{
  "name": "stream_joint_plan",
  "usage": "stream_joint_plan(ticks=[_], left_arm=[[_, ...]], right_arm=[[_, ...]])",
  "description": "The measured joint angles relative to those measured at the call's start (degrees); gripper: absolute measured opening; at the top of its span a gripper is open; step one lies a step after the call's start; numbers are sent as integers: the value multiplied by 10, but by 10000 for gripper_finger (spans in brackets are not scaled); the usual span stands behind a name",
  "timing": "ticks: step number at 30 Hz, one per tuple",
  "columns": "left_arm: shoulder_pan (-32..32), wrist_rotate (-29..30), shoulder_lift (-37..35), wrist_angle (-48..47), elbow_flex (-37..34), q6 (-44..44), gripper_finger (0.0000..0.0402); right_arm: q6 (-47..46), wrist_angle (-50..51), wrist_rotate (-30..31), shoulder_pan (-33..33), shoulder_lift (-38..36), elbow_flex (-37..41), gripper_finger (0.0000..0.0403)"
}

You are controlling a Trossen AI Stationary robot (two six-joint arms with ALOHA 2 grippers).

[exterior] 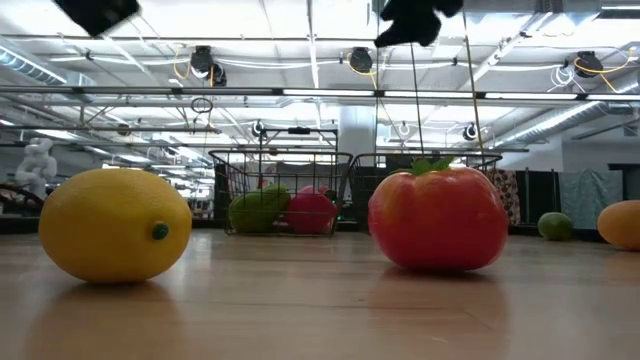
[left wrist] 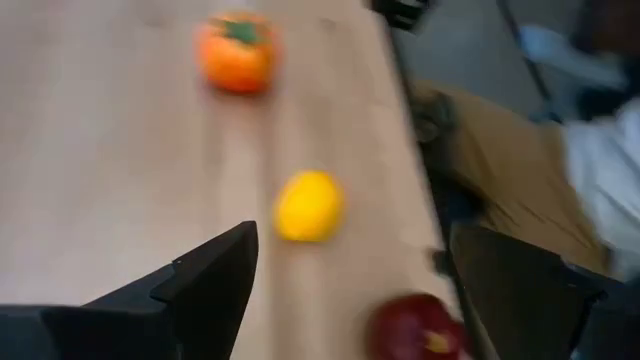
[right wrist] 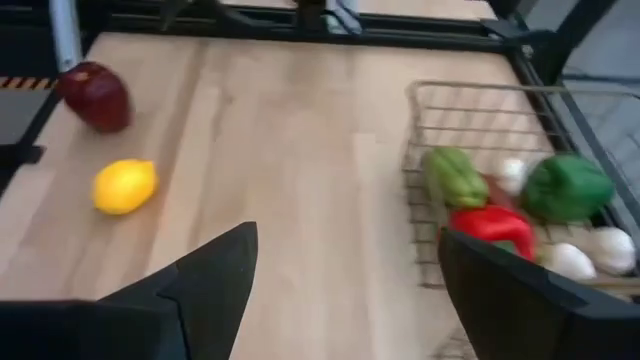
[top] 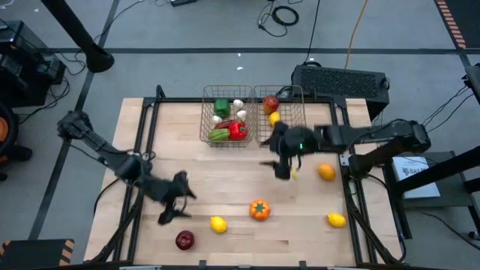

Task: Sort produce into baskets
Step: Put the apple into the right mesh basket

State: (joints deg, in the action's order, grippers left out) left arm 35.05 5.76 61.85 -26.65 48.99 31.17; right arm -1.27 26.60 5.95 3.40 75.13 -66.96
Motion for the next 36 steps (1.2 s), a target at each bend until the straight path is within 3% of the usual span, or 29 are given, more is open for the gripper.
stream_joint_plan(ticks=[3,8,16,29,36], left_arm=[[54,-20,28,12,9,-4,336],[103,-35,79,-1,10,-41,321],[128,-39,151,9,10,-46,255],[155,-1,161,23,10,-48,150],[187,39,190,26,9,-155,126]], right_arm=[[5,-4,42,51,13,0,301],[15,-33,46,86,16,0,301],[31,-81,46,90,19,0,301],[-27,-132,45,92,60,0,301],[-41,-183,42,105,98,0,301]])
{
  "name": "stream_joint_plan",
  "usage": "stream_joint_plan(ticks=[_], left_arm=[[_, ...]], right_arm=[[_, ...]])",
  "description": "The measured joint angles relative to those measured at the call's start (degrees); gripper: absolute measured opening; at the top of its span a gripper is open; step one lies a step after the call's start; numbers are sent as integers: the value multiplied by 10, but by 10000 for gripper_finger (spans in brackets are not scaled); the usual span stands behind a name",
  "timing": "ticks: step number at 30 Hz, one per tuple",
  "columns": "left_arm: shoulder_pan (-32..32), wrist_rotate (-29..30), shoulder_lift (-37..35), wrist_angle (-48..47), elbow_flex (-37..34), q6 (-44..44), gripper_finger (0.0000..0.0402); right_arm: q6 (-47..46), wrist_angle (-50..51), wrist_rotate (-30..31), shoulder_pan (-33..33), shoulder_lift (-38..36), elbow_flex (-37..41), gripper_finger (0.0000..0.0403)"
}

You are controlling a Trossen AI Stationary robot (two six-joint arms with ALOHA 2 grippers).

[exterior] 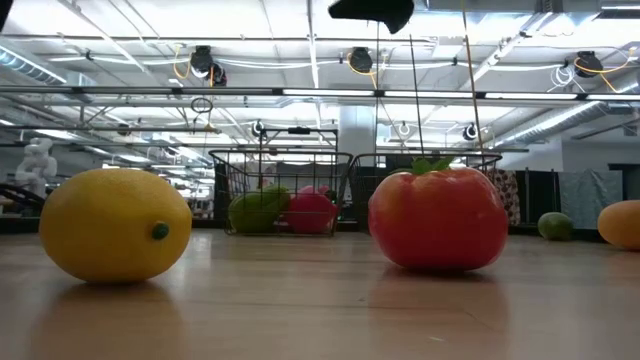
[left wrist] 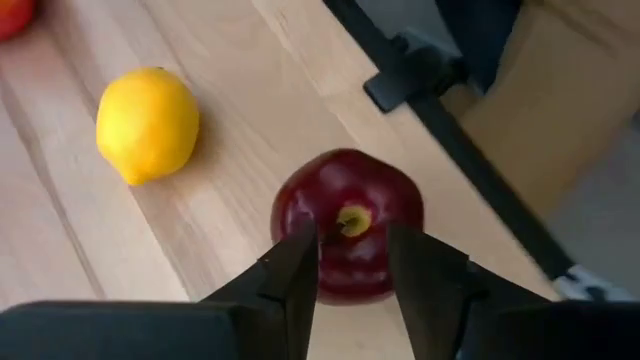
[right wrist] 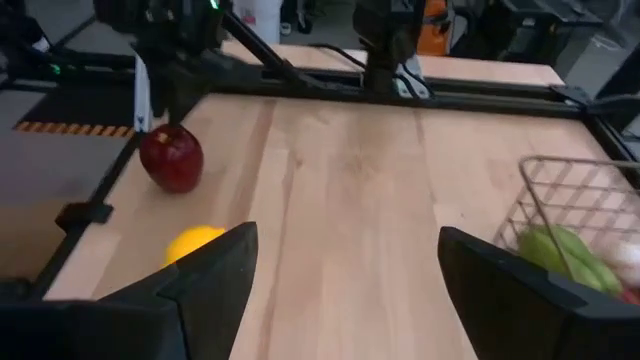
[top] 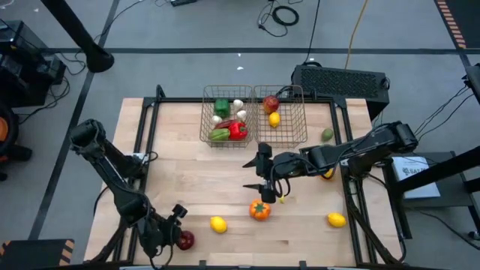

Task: Sort produce into baskets
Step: Put the apple into the right mesh basket

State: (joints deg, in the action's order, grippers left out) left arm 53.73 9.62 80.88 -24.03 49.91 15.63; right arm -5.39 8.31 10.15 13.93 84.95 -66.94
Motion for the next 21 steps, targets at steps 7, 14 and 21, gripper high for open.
stream_joint_plan(ticks=[7,14,21], left_arm=[[0,31,8,10,-1,-10,122],[0,8,8,23,-1,10,122],[0,5,13,20,-1,5,122]], right_arm=[[-17,-32,0,8,10,0,301],[-30,-39,3,19,10,0,301],[-30,-39,3,23,10,0,301]])
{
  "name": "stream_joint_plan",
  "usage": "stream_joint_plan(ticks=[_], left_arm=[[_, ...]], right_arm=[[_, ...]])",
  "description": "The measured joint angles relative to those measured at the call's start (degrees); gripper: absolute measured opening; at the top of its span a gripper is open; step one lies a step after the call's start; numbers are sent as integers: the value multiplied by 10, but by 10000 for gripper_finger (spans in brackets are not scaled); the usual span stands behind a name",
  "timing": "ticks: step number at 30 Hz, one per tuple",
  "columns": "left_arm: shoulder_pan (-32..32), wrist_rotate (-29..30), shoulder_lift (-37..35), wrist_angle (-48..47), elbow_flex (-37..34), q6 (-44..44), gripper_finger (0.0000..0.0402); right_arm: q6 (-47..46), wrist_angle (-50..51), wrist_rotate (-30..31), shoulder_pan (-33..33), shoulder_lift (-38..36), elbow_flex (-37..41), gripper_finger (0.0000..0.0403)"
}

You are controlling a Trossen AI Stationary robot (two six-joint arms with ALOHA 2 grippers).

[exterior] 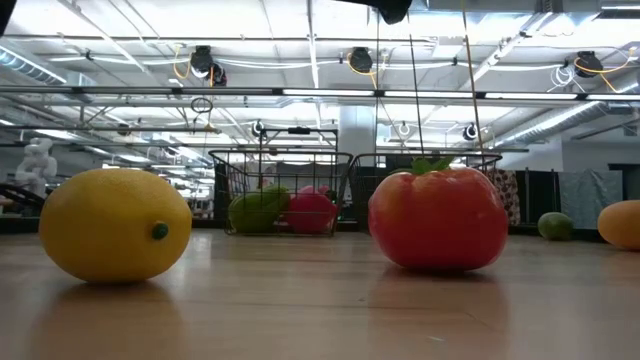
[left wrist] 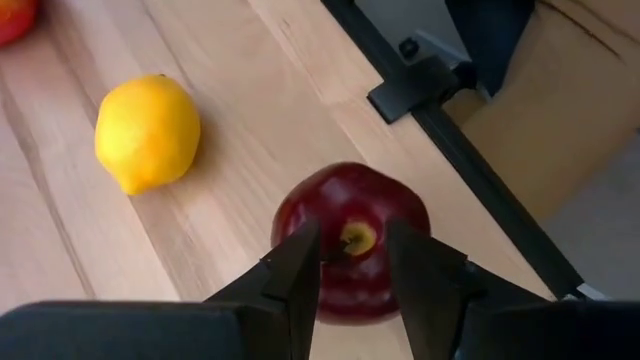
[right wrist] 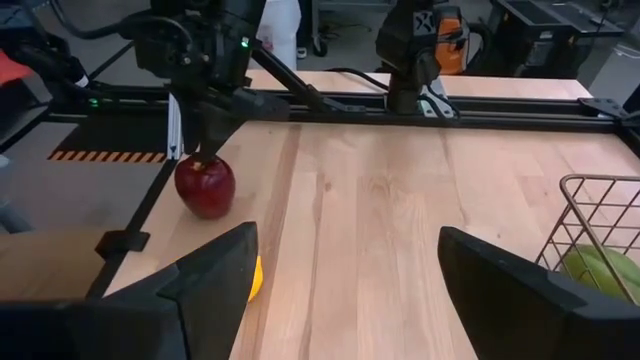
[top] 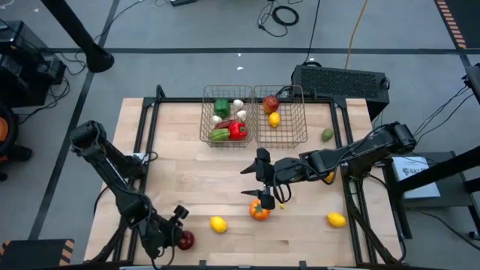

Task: Sort produce into baskets
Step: Put the apple into the right mesh basket

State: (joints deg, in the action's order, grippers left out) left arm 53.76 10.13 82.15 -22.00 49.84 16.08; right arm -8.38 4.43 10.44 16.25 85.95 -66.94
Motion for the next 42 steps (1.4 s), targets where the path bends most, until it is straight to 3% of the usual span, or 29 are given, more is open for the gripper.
stream_joint_plan(ticks=[42], left_arm=[[-1,13,9,-9,0,31,122]], right_arm=[[5,1,0,0,0,0,301]])
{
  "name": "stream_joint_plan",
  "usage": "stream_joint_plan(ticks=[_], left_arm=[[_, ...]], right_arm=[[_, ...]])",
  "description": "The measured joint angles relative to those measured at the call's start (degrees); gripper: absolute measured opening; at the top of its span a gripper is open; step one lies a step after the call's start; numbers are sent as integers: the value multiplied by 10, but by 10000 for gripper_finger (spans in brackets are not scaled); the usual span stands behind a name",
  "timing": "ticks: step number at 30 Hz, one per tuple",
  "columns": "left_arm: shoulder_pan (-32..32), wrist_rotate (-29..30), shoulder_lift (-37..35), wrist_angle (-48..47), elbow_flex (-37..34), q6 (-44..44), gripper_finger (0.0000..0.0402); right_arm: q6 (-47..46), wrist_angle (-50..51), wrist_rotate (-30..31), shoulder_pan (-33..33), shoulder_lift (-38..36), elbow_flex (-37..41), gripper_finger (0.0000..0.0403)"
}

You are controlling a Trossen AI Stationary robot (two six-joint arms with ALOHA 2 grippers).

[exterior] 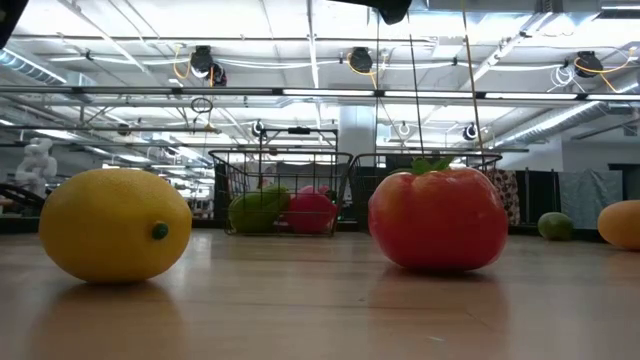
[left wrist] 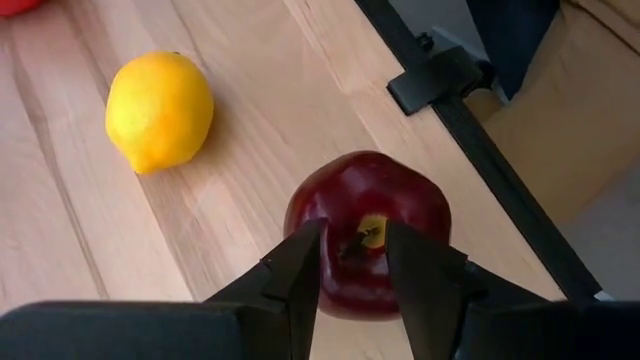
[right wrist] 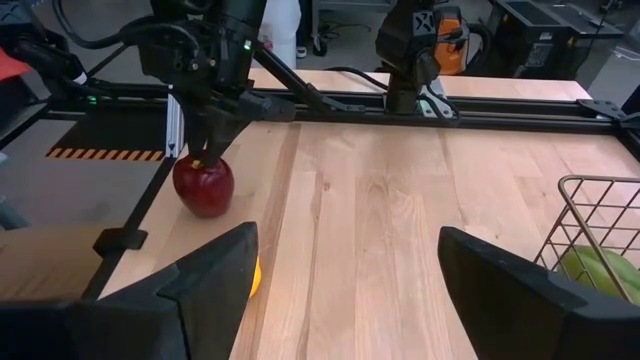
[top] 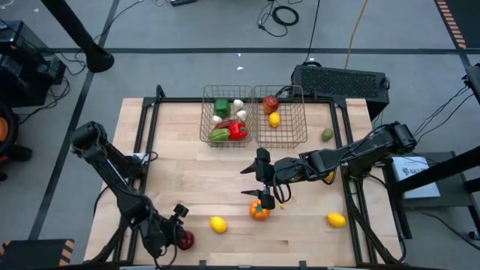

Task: Sort produce into baskets
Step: Put the apple into the right mesh basket

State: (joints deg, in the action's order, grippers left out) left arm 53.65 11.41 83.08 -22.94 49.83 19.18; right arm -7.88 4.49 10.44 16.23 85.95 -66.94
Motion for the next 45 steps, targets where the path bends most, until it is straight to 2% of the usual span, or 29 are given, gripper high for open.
stream_joint_plan(ticks=[10,19,24,40,45], left_arm=[[0,0,22,19,1,-2,120],[0,-1,22,17,1,-1,56],[0,-12,22,17,1,-1,35],[0,-13,21,15,1,0,28],[0,-24,2,4,-1,0,6]], right_arm=[[0,0,0,0,0,0,301],[0,0,0,0,0,0,301],[2,0,0,0,0,0,301],[6,0,0,0,0,0,301],[6,0,0,0,0,0,301]])
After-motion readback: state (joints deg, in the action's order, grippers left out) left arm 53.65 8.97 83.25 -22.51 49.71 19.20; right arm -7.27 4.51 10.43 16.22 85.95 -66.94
